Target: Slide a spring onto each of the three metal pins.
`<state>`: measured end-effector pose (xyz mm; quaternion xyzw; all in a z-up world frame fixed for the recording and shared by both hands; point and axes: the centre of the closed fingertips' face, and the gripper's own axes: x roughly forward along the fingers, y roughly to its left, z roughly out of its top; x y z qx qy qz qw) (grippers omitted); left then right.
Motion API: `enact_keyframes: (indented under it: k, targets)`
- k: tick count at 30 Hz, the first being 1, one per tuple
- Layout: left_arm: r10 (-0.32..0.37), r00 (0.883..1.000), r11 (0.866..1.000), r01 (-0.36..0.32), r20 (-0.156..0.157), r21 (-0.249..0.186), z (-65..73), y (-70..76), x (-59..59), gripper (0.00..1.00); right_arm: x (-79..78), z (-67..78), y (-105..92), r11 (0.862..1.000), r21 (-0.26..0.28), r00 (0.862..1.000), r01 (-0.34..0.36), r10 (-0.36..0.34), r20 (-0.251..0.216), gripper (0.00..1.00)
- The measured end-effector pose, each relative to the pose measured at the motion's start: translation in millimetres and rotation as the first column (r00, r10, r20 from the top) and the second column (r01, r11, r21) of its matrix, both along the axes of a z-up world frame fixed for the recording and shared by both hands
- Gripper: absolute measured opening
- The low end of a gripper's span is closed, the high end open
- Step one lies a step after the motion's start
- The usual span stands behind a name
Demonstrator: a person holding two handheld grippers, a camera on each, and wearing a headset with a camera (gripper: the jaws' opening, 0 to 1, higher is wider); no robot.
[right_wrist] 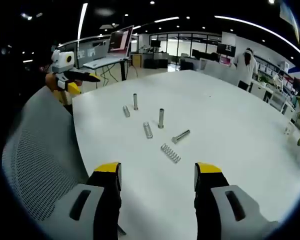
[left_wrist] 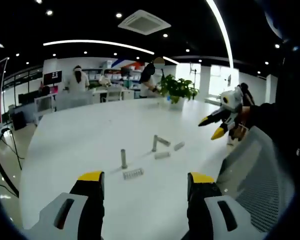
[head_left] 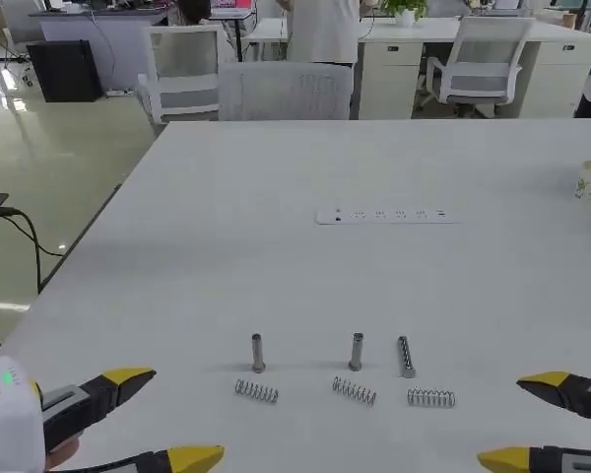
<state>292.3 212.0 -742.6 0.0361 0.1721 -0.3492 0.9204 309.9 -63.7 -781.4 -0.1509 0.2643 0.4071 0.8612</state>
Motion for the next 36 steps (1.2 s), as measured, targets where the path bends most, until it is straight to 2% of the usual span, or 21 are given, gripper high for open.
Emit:
enact_keyframes:
  k: [10, 19, 27, 36]
  targets:
    - [-0.005, 1.0, 1.0, 0.005, -0.001, 0.003, -0.5, -0.5, -0.9, 0.63, -1.5, -0.2, 0.3, 1.0, -0.002, 1.0, 0.004, -0.004, -0.002, 0.58]
    - [0.005, 1.0, 1.0, -0.005, 0.0, 0.002, 0.4, 0.6, -0.4, 0.63, 3.3, -0.6, 1.3, 1.0, -0.004, 1.0, -0.002, 0.002, -0.006, 0.57]
    - [0.012, 1.0, 1.0, -0.012, 0.002, 0.006, 0.8, 1.8, 0.6, 0.63, 14.5, 4.1, 3.3, 1.0, -0.01, 1.0, -0.011, 0.011, 0.002, 0.57]
    - [0.014, 1.0, 1.0, -0.014, 0.004, 0.01, 0.6, 2.4, 1.2, 0.62, 37.4, 19.6, 16.1, 0.999, -0.022, 0.999, -0.032, 0.033, 0.031, 0.56]
